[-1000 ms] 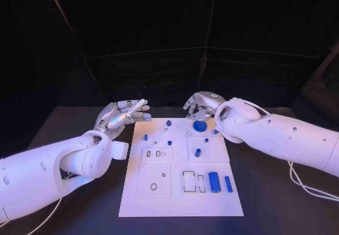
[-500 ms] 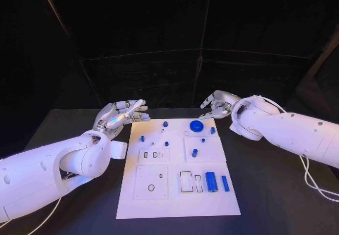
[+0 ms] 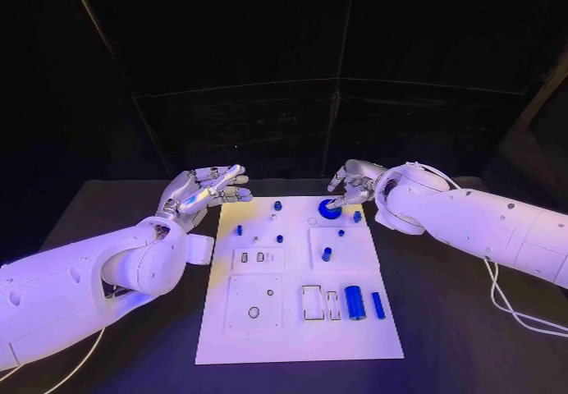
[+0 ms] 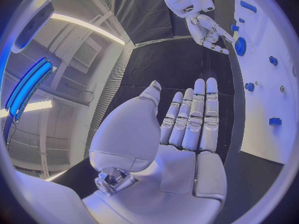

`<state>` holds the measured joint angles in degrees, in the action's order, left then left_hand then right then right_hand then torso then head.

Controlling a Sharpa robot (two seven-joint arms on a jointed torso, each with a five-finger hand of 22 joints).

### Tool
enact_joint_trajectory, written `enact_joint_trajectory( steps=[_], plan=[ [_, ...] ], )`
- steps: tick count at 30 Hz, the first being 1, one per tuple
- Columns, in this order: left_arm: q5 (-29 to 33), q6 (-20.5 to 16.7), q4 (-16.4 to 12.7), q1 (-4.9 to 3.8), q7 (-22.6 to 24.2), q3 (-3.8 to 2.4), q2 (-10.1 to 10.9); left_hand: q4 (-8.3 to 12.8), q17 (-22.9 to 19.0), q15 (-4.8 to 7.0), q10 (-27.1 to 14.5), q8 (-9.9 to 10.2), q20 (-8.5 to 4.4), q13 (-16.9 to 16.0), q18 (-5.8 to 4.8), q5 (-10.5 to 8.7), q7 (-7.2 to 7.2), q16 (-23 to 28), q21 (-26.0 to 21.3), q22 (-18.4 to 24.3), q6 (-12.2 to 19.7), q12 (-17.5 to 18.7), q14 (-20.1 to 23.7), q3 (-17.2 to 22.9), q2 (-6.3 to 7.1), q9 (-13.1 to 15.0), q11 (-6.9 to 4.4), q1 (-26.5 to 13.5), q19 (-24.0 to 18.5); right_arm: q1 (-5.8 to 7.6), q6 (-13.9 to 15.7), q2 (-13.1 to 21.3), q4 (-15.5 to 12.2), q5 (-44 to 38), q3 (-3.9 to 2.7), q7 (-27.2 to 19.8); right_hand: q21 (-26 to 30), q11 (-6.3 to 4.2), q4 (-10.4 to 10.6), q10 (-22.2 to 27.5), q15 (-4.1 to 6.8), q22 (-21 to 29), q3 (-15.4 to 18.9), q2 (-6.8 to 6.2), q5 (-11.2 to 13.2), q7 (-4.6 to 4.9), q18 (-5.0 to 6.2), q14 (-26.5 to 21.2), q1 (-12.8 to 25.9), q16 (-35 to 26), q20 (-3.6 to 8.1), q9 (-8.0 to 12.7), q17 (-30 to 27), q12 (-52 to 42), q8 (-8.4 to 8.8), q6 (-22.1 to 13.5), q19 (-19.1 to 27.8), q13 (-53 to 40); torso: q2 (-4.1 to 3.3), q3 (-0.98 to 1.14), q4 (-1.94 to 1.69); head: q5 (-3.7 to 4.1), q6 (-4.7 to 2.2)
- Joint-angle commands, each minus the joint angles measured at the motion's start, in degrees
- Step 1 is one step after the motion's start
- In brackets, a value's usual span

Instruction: Assemble the parts on the task board

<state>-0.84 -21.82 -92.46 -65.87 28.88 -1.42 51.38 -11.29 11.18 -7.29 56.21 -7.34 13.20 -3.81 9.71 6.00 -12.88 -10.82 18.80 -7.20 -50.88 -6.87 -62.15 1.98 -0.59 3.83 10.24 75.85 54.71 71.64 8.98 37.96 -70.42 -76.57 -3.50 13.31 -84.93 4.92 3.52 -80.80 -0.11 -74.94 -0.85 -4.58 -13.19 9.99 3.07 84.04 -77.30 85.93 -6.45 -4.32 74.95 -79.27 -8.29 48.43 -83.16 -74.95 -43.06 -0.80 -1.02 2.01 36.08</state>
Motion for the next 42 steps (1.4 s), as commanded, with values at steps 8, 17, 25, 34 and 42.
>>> enact_joint_trajectory(
  steps=[8, 17, 25, 34, 42],
  plan=[
    [-0.3, 0.9, 0.2, -0.08, 0.2, -0.05, -0.2, 0.4, 0.1, -0.06, 0.2, 0.2, 0.14, 0.1, 0.72, -0.33, -0.59, 0.4, -0.3, 0.1, -0.4, 0.3, 0.3, 0.1, -0.09, -0.1, 0.16, 0.3, 0.4, -0.50, -3.1, -0.6, 1.3, -2.6, 0.07, 0.9, -0.6, -0.03, -0.4, -0.9, -0.32, -3.5, 0.1, 0.47, -0.2, -0.02, -0.62, 4.2, -1.5, 0.5, -0.10, -0.1, 5.8, -1.3, -0.68, -0.2, -0.7, -3.4, -0.04, 0.05, 0.06, 0.00, 0.19],
    [-0.3, 0.9, 0.3, -0.07, 0.2, -0.05, -0.4, 0.4, 0.1, -0.06, 0.2, 0.2, 0.15, 0.1, 0.73, -0.34, -0.53, 0.5, -0.3, 0.1, -0.4, 0.3, 0.3, 0.0, -0.14, -0.1, 0.13, 0.3, 0.4, -0.78, -3.5, -1.2, 2.2, -2.8, 0.09, 0.7, -0.6, -0.04, -0.6, -1.0, -0.33, -3.6, -0.1, 0.99, -0.2, -0.05, -0.63, 4.2, -1.9, 0.5, -0.13, -0.1, 5.9, -1.5, -0.98, 0.1, -0.7, -3.6, -0.09, 0.02, 0.02, -0.02, 0.34],
    [-0.3, 0.9, 0.4, -0.07, 0.1, -0.05, -0.4, 0.4, 0.1, -0.06, 0.2, 0.2, 0.15, 0.1, 0.73, -0.34, -0.53, 0.5, -0.3, 0.1, -0.4, 0.3, 0.3, 0.0, -0.14, -0.1, 0.13, 0.3, 0.4, -0.95, -3.7, -1.6, 2.7, -3.0, 0.10, 0.6, -0.7, -0.13, -1.0, -1.2, -0.28, -3.8, -0.4, 1.63, -0.2, -0.15, -0.66, 4.2, -2.5, 0.6, -0.12, -0.2, 6.0, -1.9, -1.47, 0.6, -0.7, -4.1, -0.07, -0.02, -0.03, 0.01, 0.56],
    [-0.3, 1.0, 0.5, -0.07, 0.1, -0.05, -0.5, 0.4, 0.1, -0.06, 0.2, 0.2, 0.15, 0.1, 0.73, -0.34, -0.53, 0.5, -0.3, 0.1, -0.4, 0.3, 0.3, 0.0, -0.14, -0.1, 0.13, 0.3, 0.4, -1.13, -3.8, -2.2, 3.4, -3.0, 0.11, 0.3, -0.9, -0.36, -1.6, -1.7, -0.12, -4.3, -1.5, 2.87, 1.5, -0.38, -0.75, 4.2, -3.3, 0.7, 0.01, -0.3, 6.2, -2.5, -2.28, 2.1, -1.0, -5.0, -0.11, -0.02, -0.06, -0.01, 0.74],
    [-0.3, 1.1, 0.6, -0.07, 0.1, -0.05, -0.5, 0.4, 0.1, -0.06, 0.2, 0.2, 0.15, 0.1, 0.73, -0.34, -0.53, 0.5, -0.3, 0.1, -0.4, 0.3, 0.3, 0.0, -0.14, -0.1, 0.13, 0.3, 0.4, -1.28, -1.6, -2.3, 3.4, -5.5, 0.12, -0.2, -1.4, -1.23, -3.2, -3.5, 0.61, -5.5, -4.5, 4.96, 3.5, -1.41, -0.99, 4.3, -5.0, 0.8, 0.54, -0.7, 6.7, -4.2, -4.02, 6.7, -1.6, -7.2, -0.08, 0.00, 0.00, 0.00, 0.93]
  ],
)
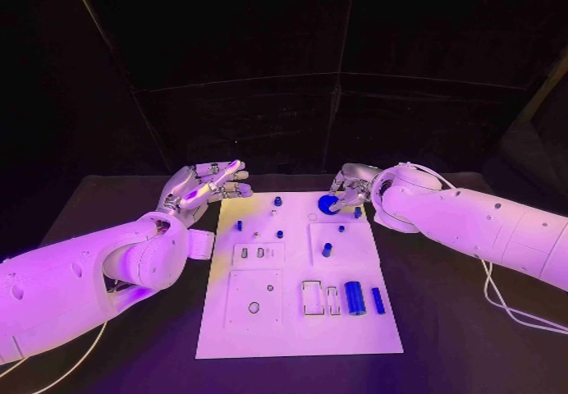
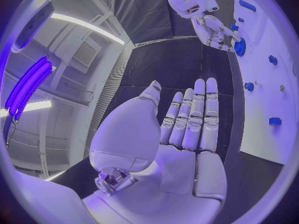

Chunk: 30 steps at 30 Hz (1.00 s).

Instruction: Assemble the parts on the task board

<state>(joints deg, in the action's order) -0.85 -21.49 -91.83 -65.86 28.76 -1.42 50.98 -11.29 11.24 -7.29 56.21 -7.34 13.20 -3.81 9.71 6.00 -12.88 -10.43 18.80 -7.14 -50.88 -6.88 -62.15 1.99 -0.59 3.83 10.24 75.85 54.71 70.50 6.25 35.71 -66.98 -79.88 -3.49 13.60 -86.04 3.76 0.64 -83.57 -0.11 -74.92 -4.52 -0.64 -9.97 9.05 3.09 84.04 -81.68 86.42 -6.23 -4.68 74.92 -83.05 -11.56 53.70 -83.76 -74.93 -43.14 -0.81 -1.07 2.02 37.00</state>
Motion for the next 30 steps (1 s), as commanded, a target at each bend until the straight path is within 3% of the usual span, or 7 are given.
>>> enact_joint_trajectory(
  steps=[1, 10, 17, 21, 25, 30],
  plan=[
    [-0.3, 0.8, 0.0, -0.08, 0.2, -0.05, -0.1, 0.4, 0.1, -0.06, 0.2, 0.2, 0.15, 0.1, 0.73, -0.34, -0.53, 0.1, -0.3, 0.1, -0.4, 0.3, 0.3, 0.0, -0.14, -0.1, 0.12, 0.3, 0.4, -0.16, 1.6, 0.0, -0.2, -2.6, 0.10, -0.6, -0.4, -0.26, -0.5, -0.9, 0.75, -5.7, -1.2, 1.22, 0.3, -0.69, -1.06, 4.3, -0.7, 0.4, 0.44, -0.4, 6.8, -0.7, -0.98, 2.1, -1.1, -7.5, 0.00, 0.01, 0.05, 0.00, -0.01],
    [-0.3, 0.9, -0.1, -0.08, 0.1, -0.05, 0.0, 0.4, 0.1, -0.06, 0.3, 0.2, 0.16, 0.1, 0.73, -0.33, -0.52, 0.2, -0.4, 0.1, -0.5, 0.3, 0.4, 0.0, -0.18, -0.1, 0.11, 0.3, 0.4, -0.41, 7.5, 0.4, -1.9, -6.3, 0.10, -1.3, -1.1, -1.27, -1.6, -2.6, 1.67, -7.5, -3.4, 1.31, -1.7, -1.80, -1.43, 4.5, -0.2, 0.6, 1.37, -0.4, 7.5, -2.4, -1.30, 4.9, -2.1, -9.7, -0.01, 0.00, -0.05, 0.13, -0.12],
    [-0.3, 0.9, -0.1, -0.08, 0.0, -0.05, 0.1, 0.4, 0.1, -0.06, 0.3, 0.2, 0.16, 0.1, 0.73, -0.33, -0.52, 0.2, -0.4, 0.1, -0.5, 0.3, 0.4, 0.0, -0.18, -0.1, 0.11, 0.3, 0.4, -0.51, 10.8, 1.8, -6.7, -7.4, 0.09, -0.7, -1.2, -1.28, -1.6, -2.6, 1.73, -7.8, -4.2, 0.62, -2.7, -1.73, -1.50, 4.5, 1.0, 0.7, 1.55, -0.2, 7.7, -2.4, -0.52, 4.8, -2.3, -9.7, 0.06, -0.05, 0.10, -0.05, -0.28],
    [-0.3, 0.9, -0.2, -0.08, 0.0, -0.05, 0.2, 0.4, 0.1, -0.06, 0.3, 0.2, 0.16, 0.1, 0.73, -0.33, -0.52, 0.2, -0.4, 0.1, -0.5, 0.3, 0.4, 0.0, -0.18, -0.1, 0.11, 0.3, 0.4, -0.50, 12.2, 2.2, -10.0, -9.3, 0.07, 0.5, -1.3, -1.23, -1.5, -2.7, 1.68, -8.0, -4.3, 0.18, -2.4, -1.69, -1.55, 4.6, 1.8, 0.7, 1.54, -0.1, 7.7, -2.4, -0.19, 4.8, -2.4, -9.8, 0.02, -0.08, 0.02, 0.02, -0.39],
    [-0.3, 1.0, -0.2, -0.08, 0.0, -0.05, 0.2, 0.4, 0.1, -0.06, 0.3, 0.2, 0.16, 0.1, 0.73, -0.33, -0.52, 0.2, -0.4, 0.1, -0.5, 0.3, 0.4, 0.0, -0.18, -0.1, 0.11, 0.3, 0.4, -0.48, 12.9, 0.8, -11.2, -11.6, 0.06, 1.6, -1.4, -1.22, -1.4, -2.7, 1.67, -8.2, -4.4, 0.05, -2.1, -1.68, -1.58, 4.6, 2.1, 0.8, 1.53, -0.1, 7.8, -2.4, -0.03, 4.9, -2.5, -9.9, -0.03, -0.03, -0.03, -0.14, -0.55],
    [-0.3, 1.0, -0.1, -0.09, -0.1, -0.05, 0.1, 0.4, 0.1, -0.06, 0.3, 0.2, 0.16, 0.1, 0.73, -0.33, -0.52, 0.2, -0.4, 0.1, -0.5, 0.3, 0.4, 0.0, -0.18, -0.1, 0.11, 0.3, 0.4, -0.47, 12.9, -2.9, -10.0, -13.5, 0.36, 2.3, -1.4, -1.22, -1.4, -2.7, 1.67, -8.2, -4.5, 0.03, -2.0, -1.69, -1.59, 4.6, 2.2, 0.8, 1.52, -0.1, 7.8, -2.4, 0.03, 4.9, -2.5, -9.8, -0.11, 0.01, -0.15, -0.37, -0.40]
  ],
)
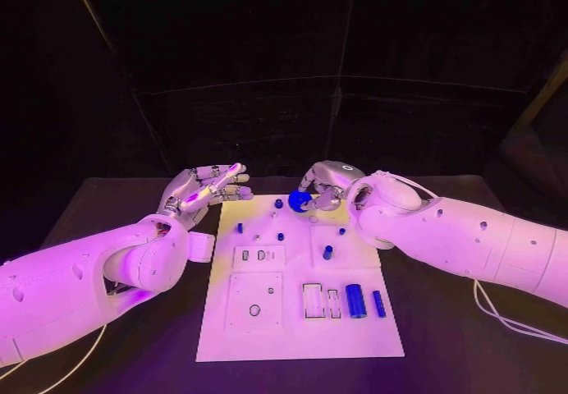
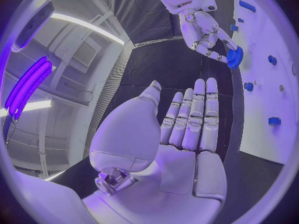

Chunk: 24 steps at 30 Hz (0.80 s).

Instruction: Assemble the parts on the task board

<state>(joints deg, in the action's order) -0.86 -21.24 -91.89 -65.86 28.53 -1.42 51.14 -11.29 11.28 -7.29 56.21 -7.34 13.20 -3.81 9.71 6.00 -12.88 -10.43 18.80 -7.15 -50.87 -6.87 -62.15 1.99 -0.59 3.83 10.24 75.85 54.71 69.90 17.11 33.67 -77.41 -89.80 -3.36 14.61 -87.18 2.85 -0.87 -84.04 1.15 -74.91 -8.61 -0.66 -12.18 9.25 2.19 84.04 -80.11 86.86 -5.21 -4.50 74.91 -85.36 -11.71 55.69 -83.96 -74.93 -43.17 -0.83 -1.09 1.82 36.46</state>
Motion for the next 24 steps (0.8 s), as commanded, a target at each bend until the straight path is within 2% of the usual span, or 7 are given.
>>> enact_joint_trajectory(
  steps=[1, 4, 7, 12, 17, 24],
  plan=[
    [-0.3, 0.8, 0.0, -0.09, 0.2, -0.05, -0.1, 0.4, 0.1, -0.06, 0.3, 0.2, 0.16, 0.1, 0.73, -0.33, -0.52, 0.2, -0.4, 0.1, -0.5, 0.3, 0.4, 0.0, -0.18, -0.1, 0.12, 0.3, 0.4, 0.13, 2.0, -1.5, 0.7, -3.7, 0.52, 1.3, -0.2, -0.31, 0.1, -2.2, 0.41, -8.2, -0.4, 0.05, 0.2, -1.88, -0.69, 4.6, 0.6, 0.3, 0.50, -0.2, 7.8, -0.1, 0.17, 2.9, -2.3, -9.9, -0.08, 0.04, -0.11, -0.24, 0.12],
    [-0.3, 0.8, 0.1, -0.09, 0.2, -0.05, -0.2, 0.4, 0.1, -0.06, 0.3, 0.2, 0.16, 0.1, 0.73, -0.33, -0.52, 0.2, -0.4, 0.1, -0.5, 0.3, 0.4, 0.0, -0.18, -0.1, 0.12, 0.3, 0.4, 0.13, 1.9, -3.3, 1.7, -4.1, 1.15, 1.3, -0.2, -0.32, 0.1, -2.2, 0.41, -8.2, -0.5, 0.08, 0.2, -1.88, -0.68, 4.6, 0.7, 0.3, 0.50, -0.2, 7.8, -0.1, 0.22, 2.9, -2.3, -9.8, -0.10, 0.01, -0.21, -0.21, 0.19],
    [-0.3, 0.8, 0.1, -0.09, 0.2, -0.05, -0.3, 0.5, 0.1, -0.06, 0.3, 0.3, 0.16, 0.0, 0.73, -0.33, -0.53, 0.2, -0.4, 0.1, -0.5, 0.4, 0.4, 0.0, -0.22, -0.1, 0.12, 0.3, 0.4, 0.12, 1.5, -5.3, 3.1, -4.4, 2.05, 1.4, -0.2, -0.32, 0.1, -2.1, 0.41, -8.2, -0.5, 0.11, 0.3, -1.88, -0.68, 4.5, 0.7, 0.3, 0.50, -0.2, 7.7, 0.0, 0.28, 2.9, -2.3, -9.7, -0.09, 0.01, -0.15, -0.32, 0.27],
    [-0.3, 0.8, 0.2, -0.09, 0.2, -0.05, -0.4, 0.5, 0.1, -0.06, 0.3, 0.3, 0.16, 0.0, 0.73, -0.33, -0.53, 0.2, -0.4, 0.1, -0.5, 0.4, 0.4, 0.0, -0.22, -0.1, 0.12, 0.3, 0.4, 0.07, 0.7, -7.3, 4.7, -4.5, 2.92, 1.3, -0.2, -0.29, 0.1, -2.1, 0.40, -8.2, -0.7, 0.10, 0.4, -1.83, -0.68, 4.5, 0.8, 0.2, 0.49, -0.2, 7.7, 0.1, 0.46, 2.8, -2.3, -9.6, -0.11, 0.05, -0.07, -0.52, 0.40],
    [-0.3, 0.8, 0.3, -0.09, 0.2, -0.05, -0.5, 0.5, 0.1, -0.06, 0.3, 0.3, 0.16, 0.0, 0.73, -0.33, -0.53, 0.2, -0.4, 0.1, -0.5, 0.4, 0.4, 0.0, -0.22, -0.1, 0.12, 0.3, 0.4, -0.07, 0.0, -8.5, 5.9, -4.5, 3.28, 1.3, -0.2, -0.24, 0.1, -2.0, 0.37, -8.2, -0.8, 0.00, 0.6, -1.77, -0.69, 4.5, 1.0, 0.2, 0.47, -0.1, 7.7, 0.2, 0.68, 2.7, -2.3, -9.6, -0.04, 0.05, 0.01, -0.68, 0.54],
    [-0.3, 0.9, 0.4, -0.09, 0.2, -0.06, -0.6, 0.5, 0.1, -0.06, 0.3, 0.3, 0.16, 0.0, 0.73, -0.33, -0.53, 0.2, -0.4, 0.1, -0.5, 0.4, 0.4, 0.0, -0.22, -0.1, 0.12, 0.3, 0.4, -0.19, -0.1, -9.4, 6.9, -4.6, 3.43, 1.3, -0.2, -0.09, 0.2, -1.8, 0.26, -8.1, -1.2, -0.24, 0.8, -1.58, -0.68, 4.5, 1.5, 0.2, 0.40, 0.1, 7.6, 0.5, 1.28, 2.3, -2.3, -9.3, -0.04, 0.09, 0.01, -0.83, 0.50]
  ],
)
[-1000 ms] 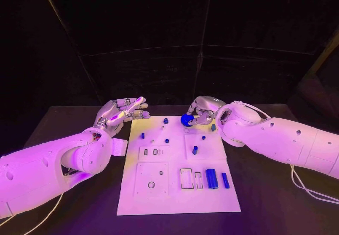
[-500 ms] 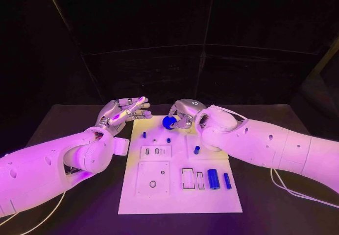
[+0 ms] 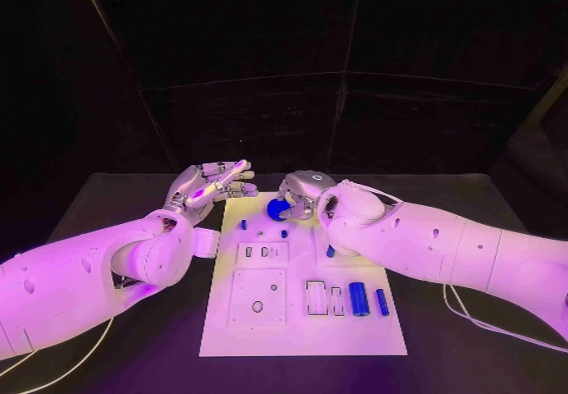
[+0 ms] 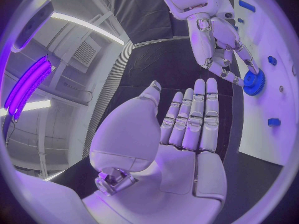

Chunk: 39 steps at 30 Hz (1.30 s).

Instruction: Assemble the parts on the task board

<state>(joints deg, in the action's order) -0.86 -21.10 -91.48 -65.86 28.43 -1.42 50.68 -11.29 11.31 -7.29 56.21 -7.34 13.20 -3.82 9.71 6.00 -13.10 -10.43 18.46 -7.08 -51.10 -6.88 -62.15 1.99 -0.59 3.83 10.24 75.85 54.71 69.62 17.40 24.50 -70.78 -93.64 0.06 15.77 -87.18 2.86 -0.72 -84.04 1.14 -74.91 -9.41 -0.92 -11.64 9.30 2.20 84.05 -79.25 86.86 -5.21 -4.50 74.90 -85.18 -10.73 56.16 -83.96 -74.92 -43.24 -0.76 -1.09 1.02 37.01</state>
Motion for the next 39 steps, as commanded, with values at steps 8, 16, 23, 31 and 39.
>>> enact_joint_trajectory(
  steps=[8, 16, 23, 31, 39],
  plan=[
    [-0.3, 0.8, 0.0, -0.09, 0.2, -0.06, -0.2, 0.5, 0.1, -0.06, 0.3, 0.3, 0.16, 0.0, 0.74, -0.33, -0.31, 0.2, -0.1, 0.1, -0.3, 0.4, 0.4, 0.0, -0.22, -0.1, 0.12, 0.3, 0.4, 0.07, -2.6, -0.9, 1.2, -0.7, 0.03, 0.6, -0.1, 0.81, 0.5, -0.8, -0.46, -8.0, -0.4, -1.16, 3.0, -0.60, -0.65, 4.5, 2.3, 0.2, -0.19, 0.6, 7.5, 1.6, 2.62, -0.4, -2.1, -8.1, 0.03, 0.00, -0.04, 0.03, 0.09],
    [-0.3, 0.8, 0.1, -0.09, 0.2, -0.06, -0.2, 0.5, 0.1, -0.06, 0.3, 0.3, 0.16, 0.0, 0.74, -0.33, -0.31, 0.2, -0.1, 0.1, -0.3, 0.4, 0.4, 0.0, -0.22, -0.1, 0.12, 0.3, 0.4, 0.05, -3.9, -1.2, 1.7, -0.6, 0.04, 0.9, 0.0, 1.80, 1.2, 0.3, -1.34, -7.8, 0.8, -2.44, 3.9, 0.43, -0.60, 4.5, 3.8, 0.1, -1.04, 0.8, 7.5, 2.8, 5.44, -4.2, -2.0, -7.0, 0.02, -0.02, -0.03, 0.01, 0.17],
    [-0.3, 0.9, 0.1, -0.09, 0.1, -0.06, -0.2, 0.5, 0.1, -0.06, 0.3, 0.3, 0.16, 0.0, 0.74, -0.33, -0.31, 0.2, -0.1, 0.1, -0.3, 0.4, 0.4, 0.0, -0.22, -0.1, 0.12, 0.3, 0.4, 0.05, -4.7, -1.3, 1.9, 0.2, 0.04, 0.9, 0.0, 2.34, 3.3, 0.4, -1.87, -7.8, 2.4, -2.61, 4.7, 0.95, -0.59, 4.5, 5.9, 0.2, -1.61, 0.7, 7.6, 2.9, 6.55, -6.0, -2.0, -6.9, 0.01, -0.02, -0.05, 0.01, 0.15],
    [-0.3, 0.9, 0.1, -0.09, 0.0, -0.06, -0.1, 0.5, 0.1, -0.06, 0.3, 0.3, 0.16, 0.0, 0.74, -0.33, -0.31, 0.2, -0.1, 0.1, -0.3, 0.4, 0.4, 0.0, -0.22, -0.1, 0.12, 0.3, 0.4, 0.04, -7.0, -1.3, 2.1, 1.6, 0.04, 1.3, -0.1, 2.31, 9.7, 0.1, -1.90, -8.1, 5.8, -0.99, -0.6, 0.81, -0.64, 4.6, 12.1, 0.5, -1.72, 0.4, 8.3, 2.5, 6.18, -4.9, -2.1, -7.4, 0.02, -0.02, -0.03, -0.07, 0.23],
    [-0.3, 0.9, 0.0, -0.10, 0.0, -0.06, -0.1, 0.5, 0.1, -0.06, 0.4, 0.3, 0.17, 0.0, 0.74, -0.33, -0.32, 0.4, -0.1, 0.1, -0.3, 0.5, 0.4, -0.1, -0.29, -0.1, 0.12, 0.4, 0.4, 0.04, -7.7, -0.8, 2.0, 2.2, 0.04, 1.9, -0.2, 2.34, 11.2, 0.0, -1.91, -8.2, 7.1, -0.46, -1.2, 0.83, -0.68, 4.7, 12.8, 0.6, -1.72, 0.5, 8.7, 2.4, 6.34, -5.0, -2.2, -7.6, 0.02, -0.01, -0.03, -0.04, 0.34]
  ],
)
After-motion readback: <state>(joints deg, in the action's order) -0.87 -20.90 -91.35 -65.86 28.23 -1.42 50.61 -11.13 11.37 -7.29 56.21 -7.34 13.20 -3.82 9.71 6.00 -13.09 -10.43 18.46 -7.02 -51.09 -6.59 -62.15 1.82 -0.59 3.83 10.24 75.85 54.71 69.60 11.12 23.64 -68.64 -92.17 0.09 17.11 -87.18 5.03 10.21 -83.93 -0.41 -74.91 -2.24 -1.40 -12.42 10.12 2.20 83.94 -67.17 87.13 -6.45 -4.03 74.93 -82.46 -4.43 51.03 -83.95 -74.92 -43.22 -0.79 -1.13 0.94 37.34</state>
